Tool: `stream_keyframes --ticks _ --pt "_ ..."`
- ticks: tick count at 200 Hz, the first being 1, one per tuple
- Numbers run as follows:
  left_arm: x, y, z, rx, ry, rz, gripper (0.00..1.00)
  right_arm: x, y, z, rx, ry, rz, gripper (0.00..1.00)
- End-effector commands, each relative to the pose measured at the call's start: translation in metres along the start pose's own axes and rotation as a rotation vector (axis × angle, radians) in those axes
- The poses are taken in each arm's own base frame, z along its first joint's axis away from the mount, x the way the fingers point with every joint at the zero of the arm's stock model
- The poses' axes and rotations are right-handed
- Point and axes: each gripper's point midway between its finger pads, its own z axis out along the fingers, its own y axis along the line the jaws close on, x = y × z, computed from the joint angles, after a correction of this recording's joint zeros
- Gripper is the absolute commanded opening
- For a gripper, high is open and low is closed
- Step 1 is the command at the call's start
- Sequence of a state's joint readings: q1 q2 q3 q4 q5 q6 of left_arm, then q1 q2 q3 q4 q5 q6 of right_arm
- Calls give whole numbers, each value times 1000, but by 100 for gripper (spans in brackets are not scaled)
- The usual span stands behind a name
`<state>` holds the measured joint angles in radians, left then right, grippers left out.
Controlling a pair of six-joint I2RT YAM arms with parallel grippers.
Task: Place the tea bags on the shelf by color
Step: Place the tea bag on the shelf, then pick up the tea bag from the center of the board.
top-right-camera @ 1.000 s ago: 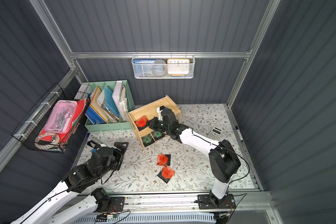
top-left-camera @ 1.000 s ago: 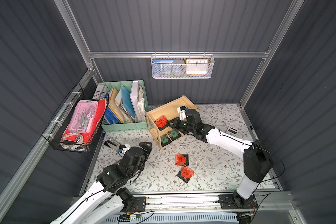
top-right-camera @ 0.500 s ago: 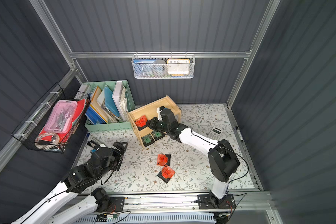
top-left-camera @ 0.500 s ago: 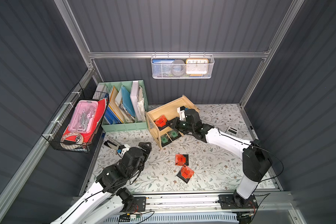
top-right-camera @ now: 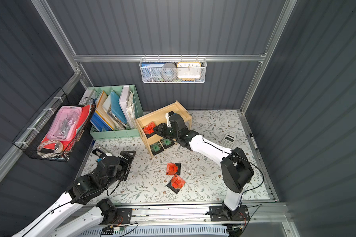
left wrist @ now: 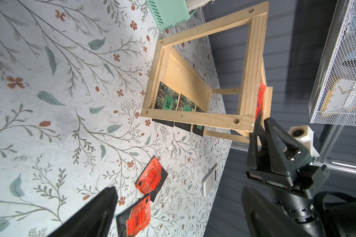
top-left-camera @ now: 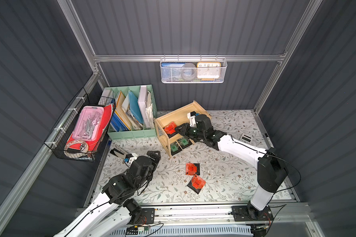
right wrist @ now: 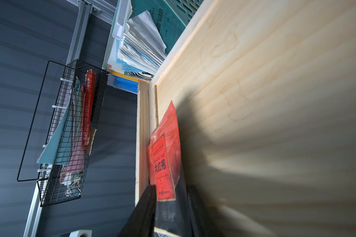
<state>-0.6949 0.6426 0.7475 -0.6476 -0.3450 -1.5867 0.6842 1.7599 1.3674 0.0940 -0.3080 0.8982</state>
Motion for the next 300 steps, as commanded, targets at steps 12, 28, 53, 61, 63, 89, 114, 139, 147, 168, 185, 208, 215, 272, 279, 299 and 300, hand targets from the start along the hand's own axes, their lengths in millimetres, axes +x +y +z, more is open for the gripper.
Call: stream_keyframes --ticks 12,28,53,61,63,89,114,139,147,168,185,208,215,272,279,299,300 --pt "-4 8 0 -18 -20 0 100 -4 -1 -6 46 -8 -26 34" --pt "-4 8 0 -18 -21 -1 100 -6 -1 -7 55 -15 -34 36" --pt "-4 8 0 -19 -20 -1 100 -10 -3 -12 85 -34 -43 38" --pt "-4 7 0 -17 -21 0 100 -11 -4 -13 96 -44 -47 39" --pt "-4 7 0 -17 -22 -1 100 -11 -4 -13 98 -45 -47 39" --pt "-3 8 0 -19 -19 0 100 -14 -5 -18 110 -57 -53 40" --pt "-3 7 1 -12 -17 3 100 -15 -3 -22 116 -64 -59 42" --pt "-1 5 3 -6 -10 8 100 -17 -2 -29 125 -70 -65 43" --pt "0 4 4 -2 -7 13 100 -18 -3 -32 132 -72 -66 43" --pt "3 0 7 10 5 34 100 -18 -4 -45 143 -73 -73 44" --pt "7 -5 10 23 22 67 100 -15 -9 -58 165 -70 -80 45" --pt "15 -11 16 30 52 117 100 -7 -20 -82 206 -66 -80 46" --pt "18 -13 18 32 65 135 100 -4 -24 -89 220 -62 -79 46" --pt "49 -16 38 9 201 283 100 43 -62 -142 329 10 -60 46" --pt "53 -15 40 7 220 305 100 49 -68 -147 341 20 -49 46" --pt "65 -8 46 -10 281 355 100 68 -82 -162 364 46 -13 46" --pt "66 -8 46 -12 284 358 100 68 -83 -163 363 46 -12 46"
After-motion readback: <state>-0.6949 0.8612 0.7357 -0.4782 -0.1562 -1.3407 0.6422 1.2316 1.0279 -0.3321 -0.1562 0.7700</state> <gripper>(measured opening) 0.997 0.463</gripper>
